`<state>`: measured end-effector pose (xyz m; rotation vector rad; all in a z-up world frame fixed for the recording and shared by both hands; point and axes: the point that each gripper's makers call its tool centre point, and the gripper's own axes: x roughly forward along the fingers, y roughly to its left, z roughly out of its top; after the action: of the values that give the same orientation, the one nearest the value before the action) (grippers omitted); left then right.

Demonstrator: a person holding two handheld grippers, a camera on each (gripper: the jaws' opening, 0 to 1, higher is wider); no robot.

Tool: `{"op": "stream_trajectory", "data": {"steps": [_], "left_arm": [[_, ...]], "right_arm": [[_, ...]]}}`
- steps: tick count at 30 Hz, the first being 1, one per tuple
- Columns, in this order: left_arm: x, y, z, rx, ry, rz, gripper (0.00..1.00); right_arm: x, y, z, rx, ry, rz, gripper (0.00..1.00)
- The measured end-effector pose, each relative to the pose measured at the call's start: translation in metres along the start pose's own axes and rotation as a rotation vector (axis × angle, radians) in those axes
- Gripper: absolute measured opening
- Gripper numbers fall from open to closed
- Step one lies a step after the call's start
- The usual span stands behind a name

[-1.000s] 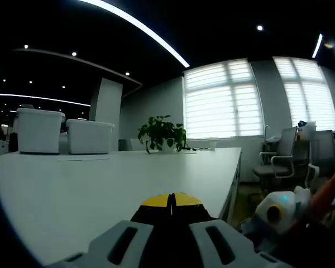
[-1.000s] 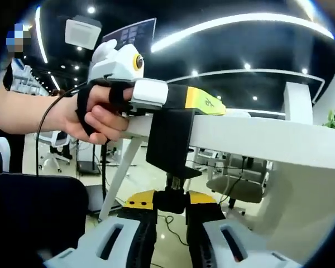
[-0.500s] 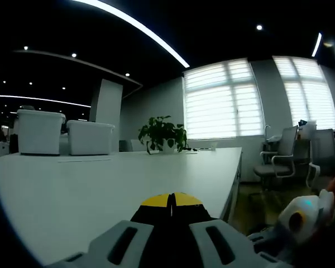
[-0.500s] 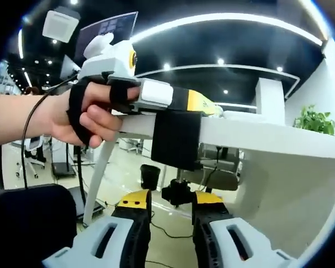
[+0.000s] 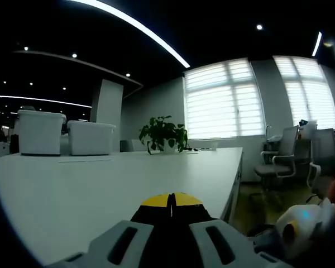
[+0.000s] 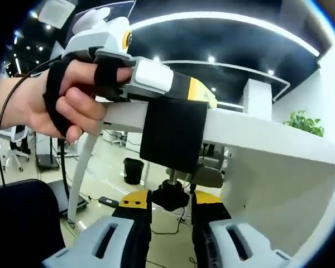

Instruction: Clamp the fixed fixture on the desktop, loosen the retaining clip, secure it to the edge of the desk, and tighten the retaining clip.

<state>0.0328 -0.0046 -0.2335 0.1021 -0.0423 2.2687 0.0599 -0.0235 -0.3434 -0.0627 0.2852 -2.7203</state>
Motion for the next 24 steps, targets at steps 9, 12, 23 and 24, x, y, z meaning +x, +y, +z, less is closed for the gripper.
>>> {"op": "stream_trajectory", "data": {"steps": [9, 12, 23, 24], "left_arm": [[-0.001, 0.0, -0.001, 0.0, -0.001, 0.001, 0.01], [-0.002, -0.001, -0.001, 0.002, -0.002, 0.001, 0.01], [-0.005, -0.009, 0.001, 0.006, -0.003, -0.001, 0.01], [-0.005, -0.01, 0.001, 0.007, -0.004, -0.001, 0.01]], "right_arm": [[-0.002, 0.004, 0.0, 0.045, -0.042, 0.191, 0.23], [-0.002, 0.005, 0.001, 0.037, -0.052, 0.298, 0.23], [-0.013, -0.002, 0.0, -0.044, -0.048, 0.325, 0.26], [-0.02, -0.005, 0.0, -0.053, -0.047, 0.273, 0.29]]}}
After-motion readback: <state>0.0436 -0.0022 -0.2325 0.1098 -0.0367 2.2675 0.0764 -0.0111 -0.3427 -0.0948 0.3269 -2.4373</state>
